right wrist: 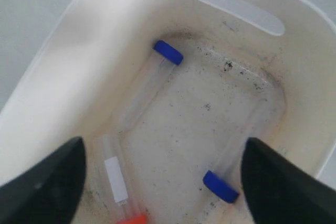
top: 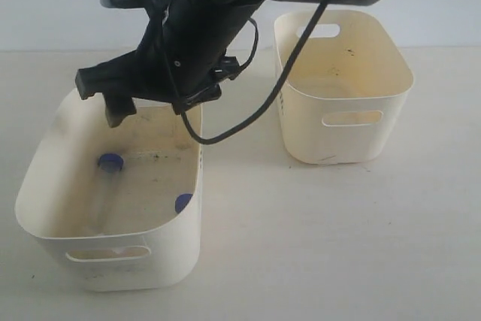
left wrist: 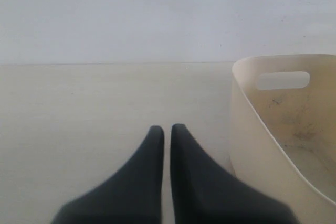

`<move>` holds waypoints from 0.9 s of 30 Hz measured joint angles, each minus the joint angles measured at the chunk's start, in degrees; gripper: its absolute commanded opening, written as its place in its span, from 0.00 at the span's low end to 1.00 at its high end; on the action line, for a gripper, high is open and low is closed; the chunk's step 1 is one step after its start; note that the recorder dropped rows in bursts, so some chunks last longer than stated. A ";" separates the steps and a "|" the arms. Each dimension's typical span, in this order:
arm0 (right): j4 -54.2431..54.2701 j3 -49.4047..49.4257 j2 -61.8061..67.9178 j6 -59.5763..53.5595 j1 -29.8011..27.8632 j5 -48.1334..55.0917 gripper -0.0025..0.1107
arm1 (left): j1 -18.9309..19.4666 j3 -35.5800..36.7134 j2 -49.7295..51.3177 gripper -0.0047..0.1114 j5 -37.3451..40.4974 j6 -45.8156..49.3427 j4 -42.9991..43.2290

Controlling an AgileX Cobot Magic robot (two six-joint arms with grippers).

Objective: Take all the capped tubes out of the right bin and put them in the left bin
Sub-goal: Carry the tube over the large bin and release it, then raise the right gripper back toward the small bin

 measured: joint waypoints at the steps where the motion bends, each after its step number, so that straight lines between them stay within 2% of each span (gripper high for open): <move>1: -0.94 0.00 -0.70 0.00 0.00 0.00 0.38 | 0.00 0.00 0.00 0.08 0.00 0.00 0.00; 4: -5.61 0.00 -3.52 0.00 0.00 0.10 0.17 | 0.00 0.00 0.00 0.08 0.00 0.00 0.00; 7: -9.55 0.00 -7.32 0.32 -0.60 0.54 0.04 | 0.00 0.00 0.00 0.08 0.00 0.00 0.00; 8: -10.11 0.00 -8.76 0.42 -1.29 0.82 0.02 | 0.00 0.00 0.00 0.08 0.00 0.00 0.00; 12: -10.75 0.00 -13.16 0.20 -6.45 2.05 0.02 | 0.00 0.00 0.00 0.08 0.00 0.00 0.00; 17: -9.60 -0.11 -14.39 -0.40 -15.76 3.08 0.02 | 0.00 0.00 0.00 0.08 0.00 0.00 0.00; 27: -9.72 -0.11 -12.91 -3.86 -21.31 5.05 0.02 | 0.00 0.00 0.00 0.08 0.00 0.00 0.00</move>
